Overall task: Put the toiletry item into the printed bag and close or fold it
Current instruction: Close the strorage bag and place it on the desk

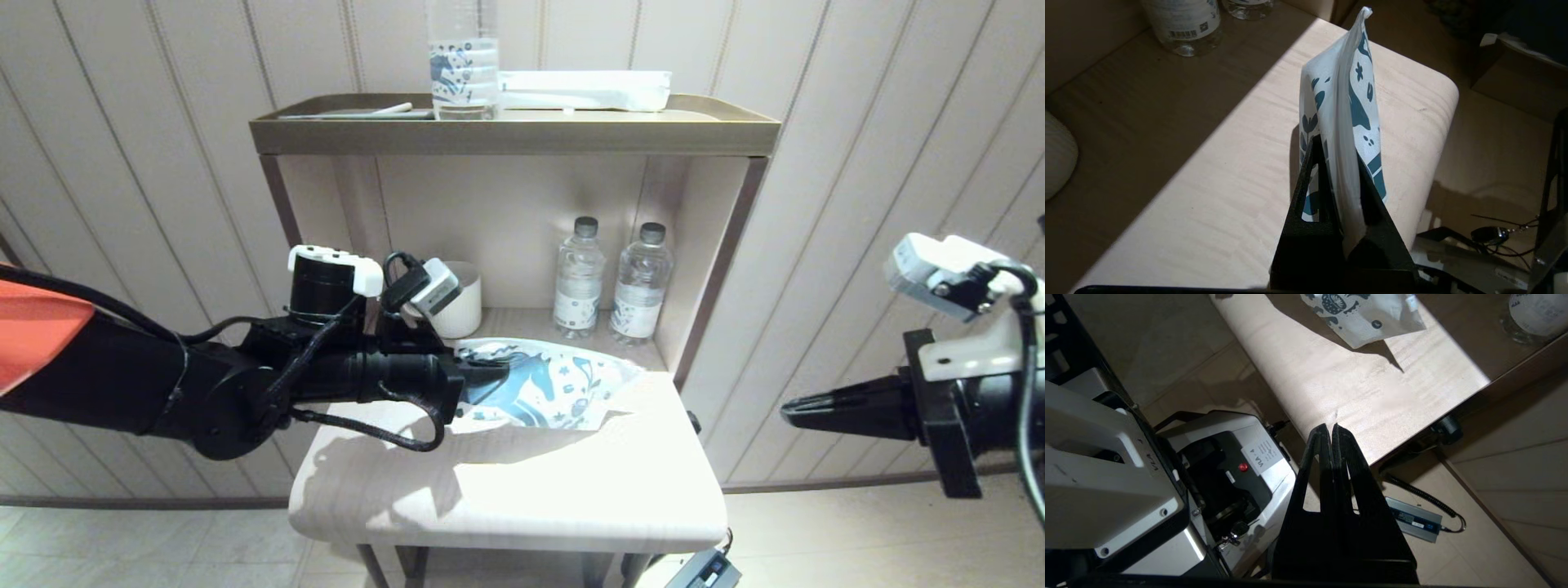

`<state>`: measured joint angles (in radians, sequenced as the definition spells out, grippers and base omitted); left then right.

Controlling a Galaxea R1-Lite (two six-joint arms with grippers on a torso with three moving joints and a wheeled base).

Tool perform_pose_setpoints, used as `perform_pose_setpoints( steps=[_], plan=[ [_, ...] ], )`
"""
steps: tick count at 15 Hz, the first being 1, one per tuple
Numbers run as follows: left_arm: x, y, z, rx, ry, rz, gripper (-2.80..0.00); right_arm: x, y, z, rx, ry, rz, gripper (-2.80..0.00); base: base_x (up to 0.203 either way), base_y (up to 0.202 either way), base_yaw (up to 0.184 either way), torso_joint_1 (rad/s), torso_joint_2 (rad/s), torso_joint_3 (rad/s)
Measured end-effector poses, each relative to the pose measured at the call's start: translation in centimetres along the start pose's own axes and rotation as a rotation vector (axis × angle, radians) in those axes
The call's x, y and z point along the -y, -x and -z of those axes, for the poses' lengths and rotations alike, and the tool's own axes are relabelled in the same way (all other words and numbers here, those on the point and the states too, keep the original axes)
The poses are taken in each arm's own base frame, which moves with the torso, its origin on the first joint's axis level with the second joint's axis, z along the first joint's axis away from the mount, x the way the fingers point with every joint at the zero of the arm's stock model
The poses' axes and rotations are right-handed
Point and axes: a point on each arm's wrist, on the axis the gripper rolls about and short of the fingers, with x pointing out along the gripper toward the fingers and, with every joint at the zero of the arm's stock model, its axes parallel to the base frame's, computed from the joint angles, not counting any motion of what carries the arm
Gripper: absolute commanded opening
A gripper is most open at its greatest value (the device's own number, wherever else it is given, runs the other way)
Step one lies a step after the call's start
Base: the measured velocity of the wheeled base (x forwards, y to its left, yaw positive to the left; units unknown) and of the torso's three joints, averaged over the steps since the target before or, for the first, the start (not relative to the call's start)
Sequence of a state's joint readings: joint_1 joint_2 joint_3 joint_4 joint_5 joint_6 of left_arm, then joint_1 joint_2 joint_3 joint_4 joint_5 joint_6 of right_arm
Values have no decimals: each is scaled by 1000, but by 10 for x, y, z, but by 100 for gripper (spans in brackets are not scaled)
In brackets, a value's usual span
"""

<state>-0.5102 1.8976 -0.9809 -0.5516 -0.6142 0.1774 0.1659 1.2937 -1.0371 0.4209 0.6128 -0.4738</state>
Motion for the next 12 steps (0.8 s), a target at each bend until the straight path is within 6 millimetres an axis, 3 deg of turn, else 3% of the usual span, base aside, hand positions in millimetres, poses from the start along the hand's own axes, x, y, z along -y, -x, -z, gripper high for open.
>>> perform_pose_setpoints(
  steps=[6,7,12],
  plan=[
    [-16,-8,-7,18,-15,-79,-280,-5,0,8,22,3,-22,-280,0,0,0,0,0,0],
    [-17,-8,-8,23,-18,-84,0,-5,-1,8,26,6,-24,-280,0,0,0,0,0,0],
    [-16,-3,-13,27,-8,-88,0,-5,-2,10,29,1,-42,-280,0,0,0,0,0,0]
  ],
)
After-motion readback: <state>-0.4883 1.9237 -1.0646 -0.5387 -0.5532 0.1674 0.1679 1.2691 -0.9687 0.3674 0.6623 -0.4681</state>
